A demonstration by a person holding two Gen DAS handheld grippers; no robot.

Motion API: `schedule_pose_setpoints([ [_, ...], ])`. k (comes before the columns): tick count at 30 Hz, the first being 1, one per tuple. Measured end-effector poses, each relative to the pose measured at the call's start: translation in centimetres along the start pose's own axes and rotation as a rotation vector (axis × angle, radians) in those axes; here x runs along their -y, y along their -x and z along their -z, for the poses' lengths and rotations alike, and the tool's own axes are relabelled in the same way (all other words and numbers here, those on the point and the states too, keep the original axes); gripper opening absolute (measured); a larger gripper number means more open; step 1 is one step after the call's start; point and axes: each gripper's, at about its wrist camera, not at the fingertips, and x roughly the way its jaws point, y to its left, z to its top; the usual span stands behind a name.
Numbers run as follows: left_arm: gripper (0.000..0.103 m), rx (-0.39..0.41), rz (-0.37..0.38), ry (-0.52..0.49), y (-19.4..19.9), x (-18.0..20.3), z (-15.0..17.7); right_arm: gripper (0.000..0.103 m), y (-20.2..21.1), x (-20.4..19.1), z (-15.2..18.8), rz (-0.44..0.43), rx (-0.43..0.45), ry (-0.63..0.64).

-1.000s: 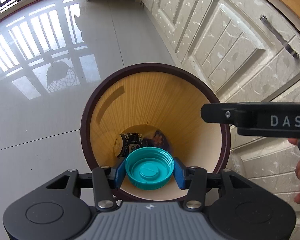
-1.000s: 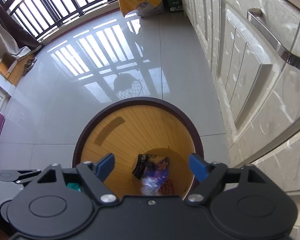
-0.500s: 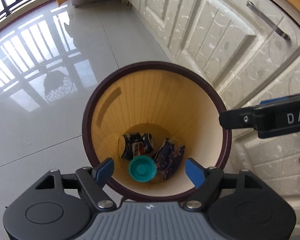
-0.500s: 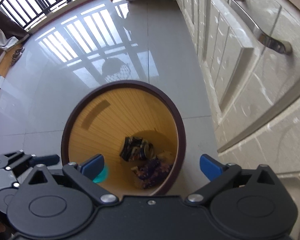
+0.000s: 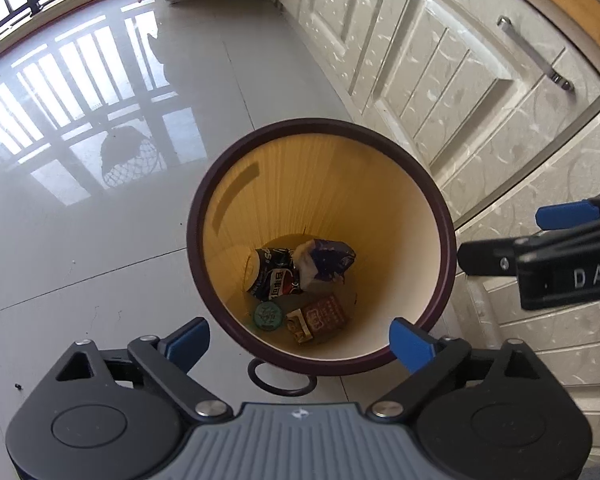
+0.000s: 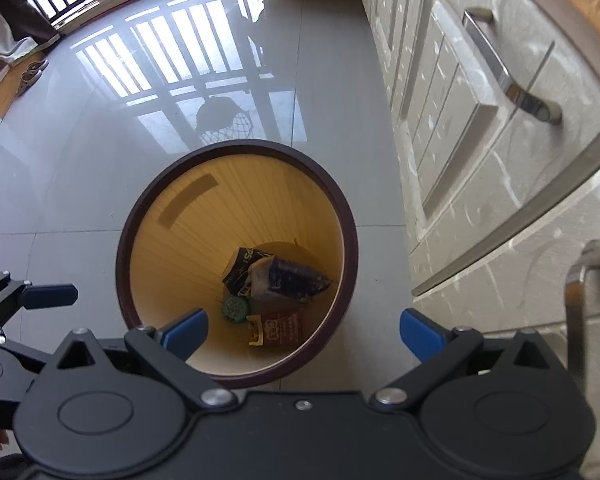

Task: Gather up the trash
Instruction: 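Raise both tools from the wastebasket and turn back toward the bench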

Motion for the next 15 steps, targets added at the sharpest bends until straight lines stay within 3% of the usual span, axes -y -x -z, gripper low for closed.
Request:
schedule_pose_setpoints([
  [15,0.103,0.076,-0.057,0.119,7.7,-1.4,1.1,0.103,6.6,-1.8,1.7,0.040,0.096,0.038],
])
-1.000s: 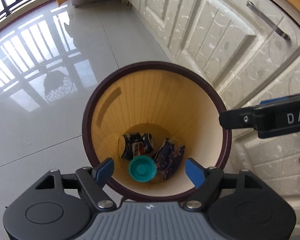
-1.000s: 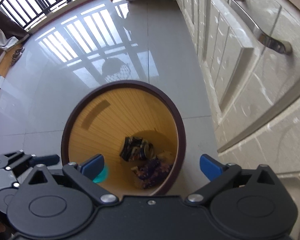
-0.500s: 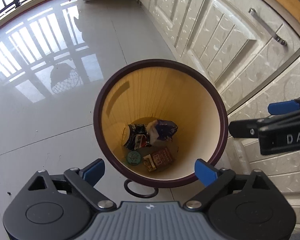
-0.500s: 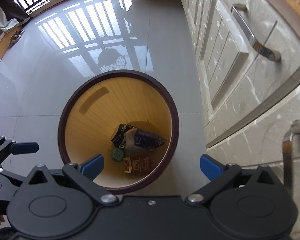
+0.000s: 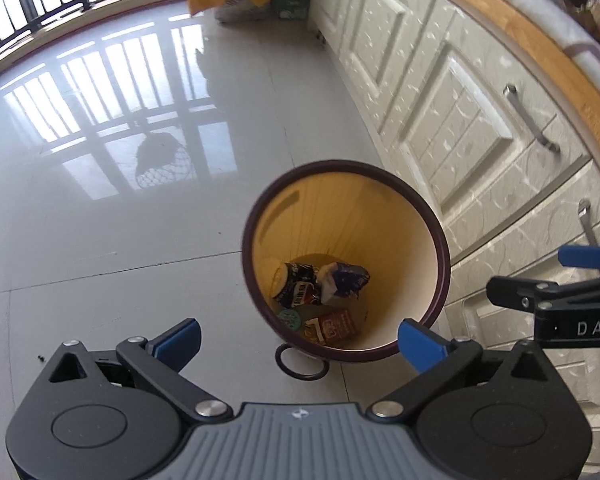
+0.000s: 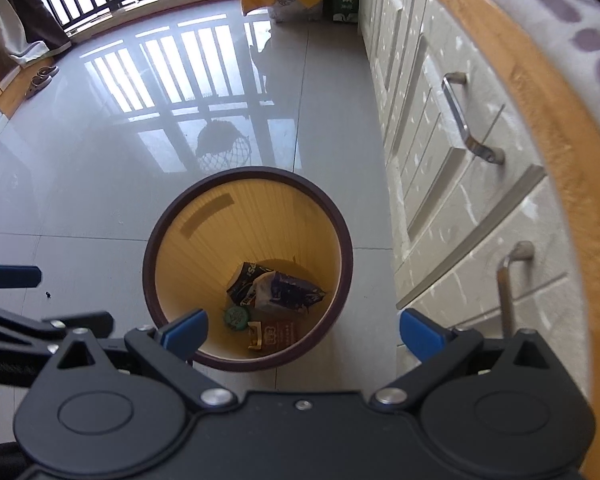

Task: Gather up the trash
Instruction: 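Raise both tools from the wastebasket and turn back toward the bench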

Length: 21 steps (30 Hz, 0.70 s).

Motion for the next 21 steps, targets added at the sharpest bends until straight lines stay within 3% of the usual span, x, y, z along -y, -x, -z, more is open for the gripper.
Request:
schedule_pose_setpoints([
  [15,0.103,0.113,-0.060,0.104,7.6,-0.8,1.7,0.103,8.3,-1.1,0.6,0.006,0.118,0.025],
  [21,0.103,0.184,-0.063,0.097,10.9,-0.1,1.8,0.103,12.3,-0.9,1.3,0.011,0.180,0.017],
])
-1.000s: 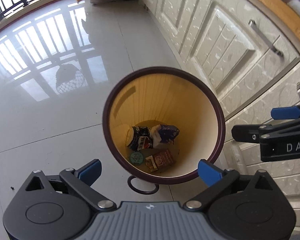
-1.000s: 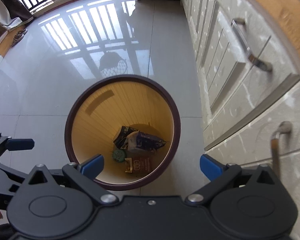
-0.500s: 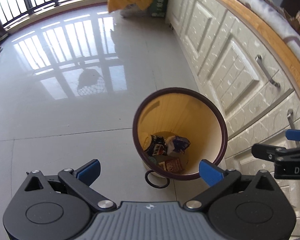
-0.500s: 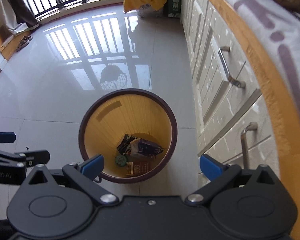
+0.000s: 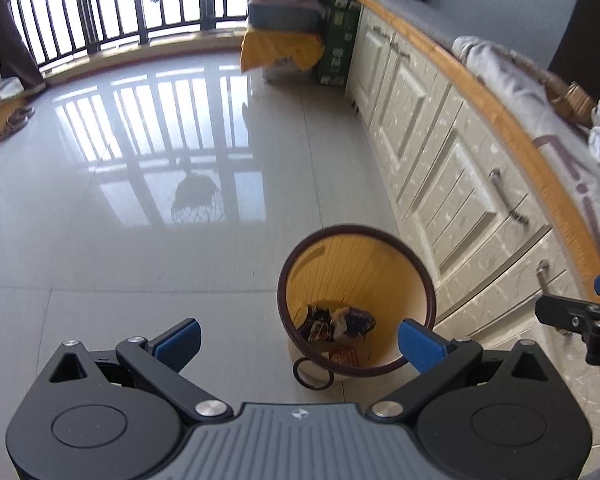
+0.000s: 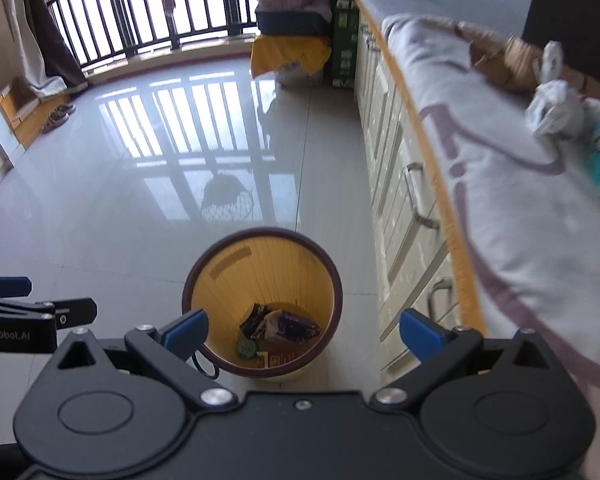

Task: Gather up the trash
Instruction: 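Raise both tools from the wastebasket and turn back toward the bench, then grasp the gold snack packet with the right tool while the left tool grasps the wooden piece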

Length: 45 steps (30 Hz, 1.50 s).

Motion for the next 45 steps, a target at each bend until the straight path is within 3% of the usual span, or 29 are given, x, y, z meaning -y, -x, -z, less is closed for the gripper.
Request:
schedule_pose_setpoints([
  [22,0.103,0.234,0.136,-0.083,9.4,7.2,0.5,0.103,12.3,6.0,3.7,0.090,0.224,-0.078],
  [33,0.103,0.288,0.184,-0.157,10.7,11.8,1.4,0.103,15.5,11.5,6.6,0.150,0.301,-0.136],
  [45,0.103,0.327,0.269,-0.227,9.5,18.0,1.3,0.103,16.6,19.6,10.1,0.225,0.366,-0.225],
])
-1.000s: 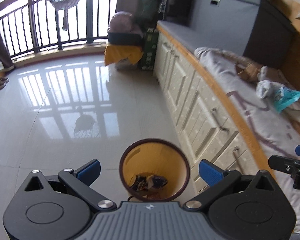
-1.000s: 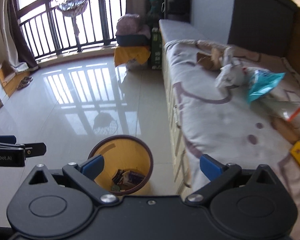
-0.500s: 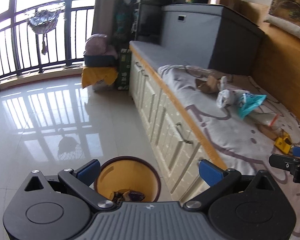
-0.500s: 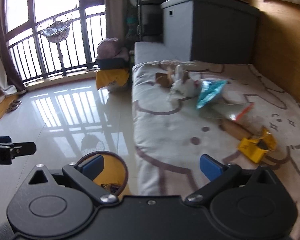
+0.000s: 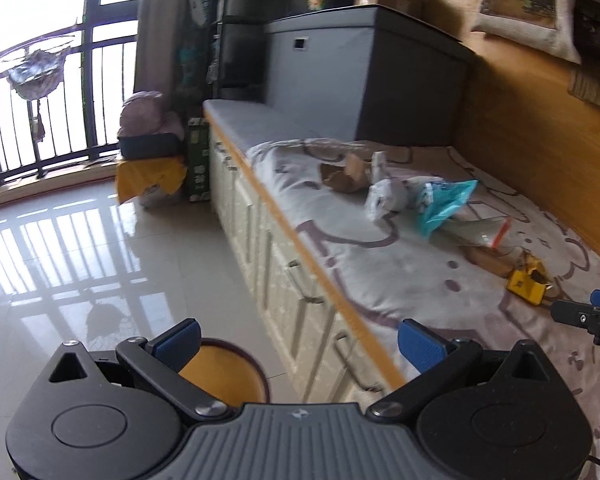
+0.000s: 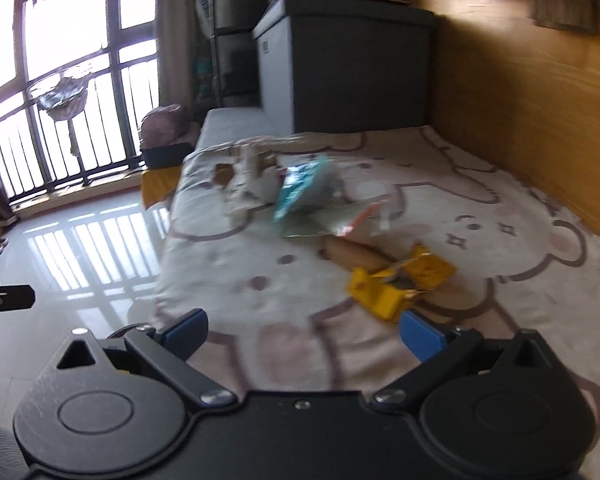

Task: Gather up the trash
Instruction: 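Grasp the gold snack packet with the right tool while the left tool grasps the wooden piece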

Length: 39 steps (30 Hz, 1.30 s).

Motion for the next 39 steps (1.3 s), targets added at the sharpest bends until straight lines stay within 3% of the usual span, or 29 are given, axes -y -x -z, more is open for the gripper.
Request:
schedule_pose_setpoints([
  [16,0.103,-0.020,0.151,-0.040,-7.3,7.2,-2.1,0.103,-2.9,8.2,0.4,0.086,0.041,-0.181],
  [23,0.103,-0.045,0.267,0.008,-10.6,9.7,-2.5,0.103,-5.4,11.2,0.1,0.116,0.050,-0.373],
  [27,0.103,-0.048,0.319,-0.020,-12.2,11.6,-2.8,0.101,-7.1,12.1,-0.1,0.125,0.051,-0.485],
  [34,0.102,-0.050,0.365,-0.098,-14.3,14.0,-2.5,0.076,-9.7,12.0,-0.3,0.084,0.024,-0.573],
  [39,0.095,-0.065,0.409,-0.169,-15.8,15.4,-2.1,0.053,-11.0,11.1,-0.5,0.077,0.003,-0.520],
])
